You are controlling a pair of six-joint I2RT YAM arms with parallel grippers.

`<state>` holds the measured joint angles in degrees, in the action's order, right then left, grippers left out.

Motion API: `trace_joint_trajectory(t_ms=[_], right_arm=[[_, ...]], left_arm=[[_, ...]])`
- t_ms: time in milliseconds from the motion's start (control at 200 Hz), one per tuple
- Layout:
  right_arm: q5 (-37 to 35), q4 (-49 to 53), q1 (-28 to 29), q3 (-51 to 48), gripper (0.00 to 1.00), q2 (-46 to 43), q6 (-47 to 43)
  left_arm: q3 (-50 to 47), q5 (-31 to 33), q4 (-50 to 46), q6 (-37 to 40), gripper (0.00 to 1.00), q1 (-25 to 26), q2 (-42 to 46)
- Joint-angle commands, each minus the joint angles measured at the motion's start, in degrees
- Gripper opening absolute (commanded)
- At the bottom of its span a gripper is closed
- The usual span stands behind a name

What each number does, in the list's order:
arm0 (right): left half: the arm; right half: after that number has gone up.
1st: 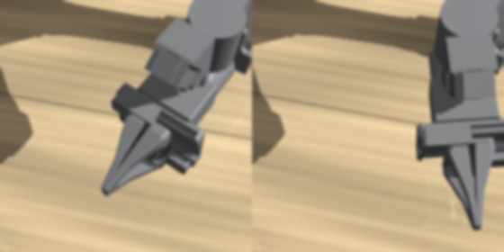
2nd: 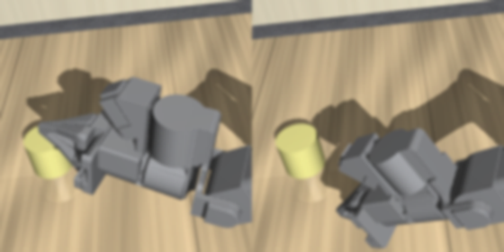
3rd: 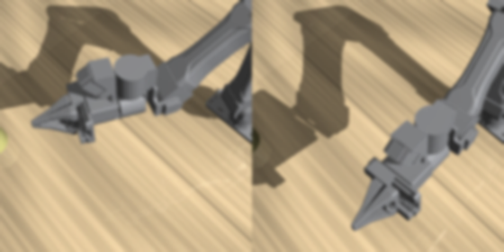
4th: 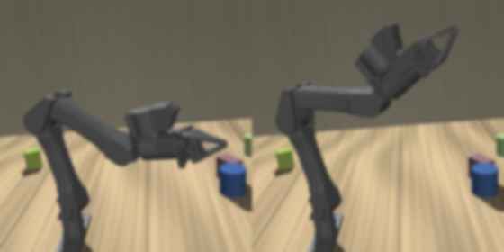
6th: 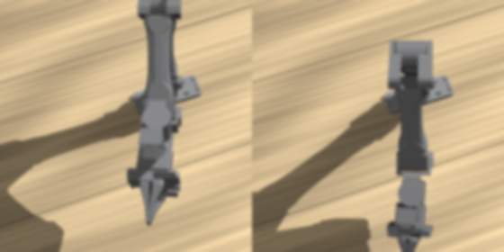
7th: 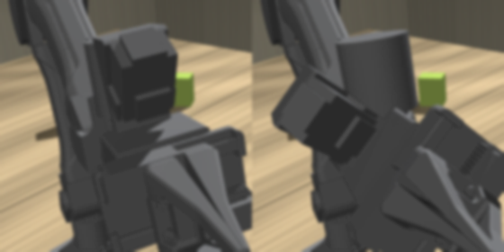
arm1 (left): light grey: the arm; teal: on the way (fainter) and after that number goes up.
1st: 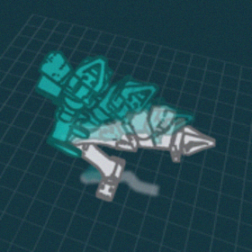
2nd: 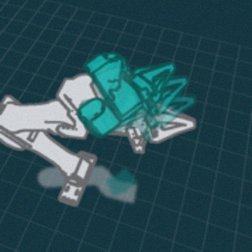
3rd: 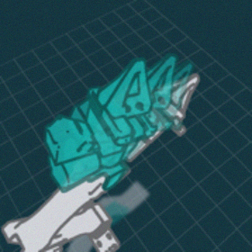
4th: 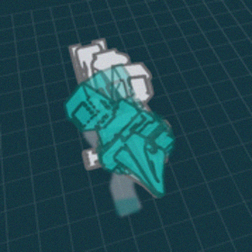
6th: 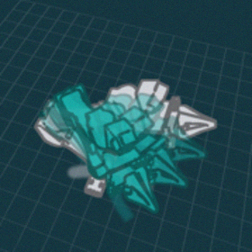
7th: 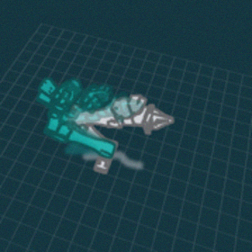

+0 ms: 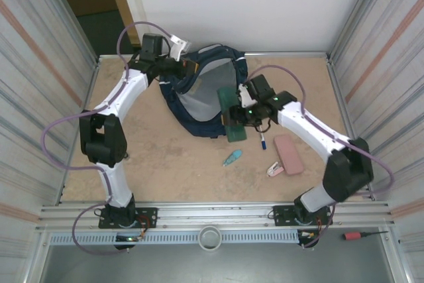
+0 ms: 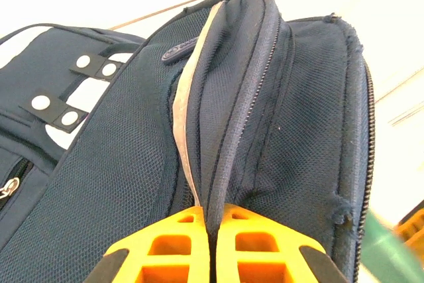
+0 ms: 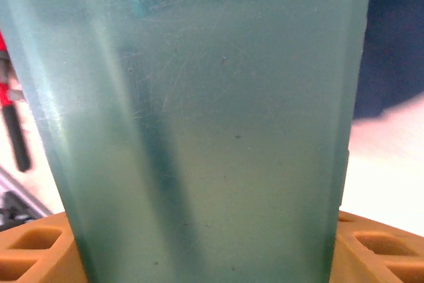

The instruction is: Pack the student bag

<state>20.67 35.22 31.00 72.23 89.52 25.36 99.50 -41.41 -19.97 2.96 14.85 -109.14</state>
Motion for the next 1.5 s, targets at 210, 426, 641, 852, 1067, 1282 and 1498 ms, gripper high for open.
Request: trace_joint_trajectory(t_ms=[210,426,641,852,1067,1282,1498], right_arm=[[11.65,-14.61,-1.55,12.85,0.33,17.94,16.47],[4.34,-29.01,-2.68,14.53,0.44,25.03,29.75],[-2.56,-29.58,-2.18,26.32,0.70,36.20,34.81],[-1.34,-31.09,-1.73,23.97,0.91,33.57,31.24],[3.70,-33.62,-2.26,15.00,0.83,25.18,26.69],[2.91,-26.14,-2.89,2.70,0.81,8.63,15.41],[-13.71,-6.82,-7.18,-11.14,0.94,-8.56,7.49]], left_arm=[[7.68,-7.98,1.51,-2.10,0.00,-0.53,1.01],[6.82,-8.42,1.83,-1.38,0.00,-0.53,1.30],[5.92,-7.81,1.97,-1.09,0.00,-0.59,1.83],[5.11,-7.01,2.21,-0.72,0.00,-0.61,2.00],[3.95,-6.34,2.74,-0.61,0.00,-0.54,2.35],[2.43,-4.34,2.91,0.42,0.00,-0.61,2.32],[2.63,-4.41,2.65,0.73,0.00,-0.62,1.63]])
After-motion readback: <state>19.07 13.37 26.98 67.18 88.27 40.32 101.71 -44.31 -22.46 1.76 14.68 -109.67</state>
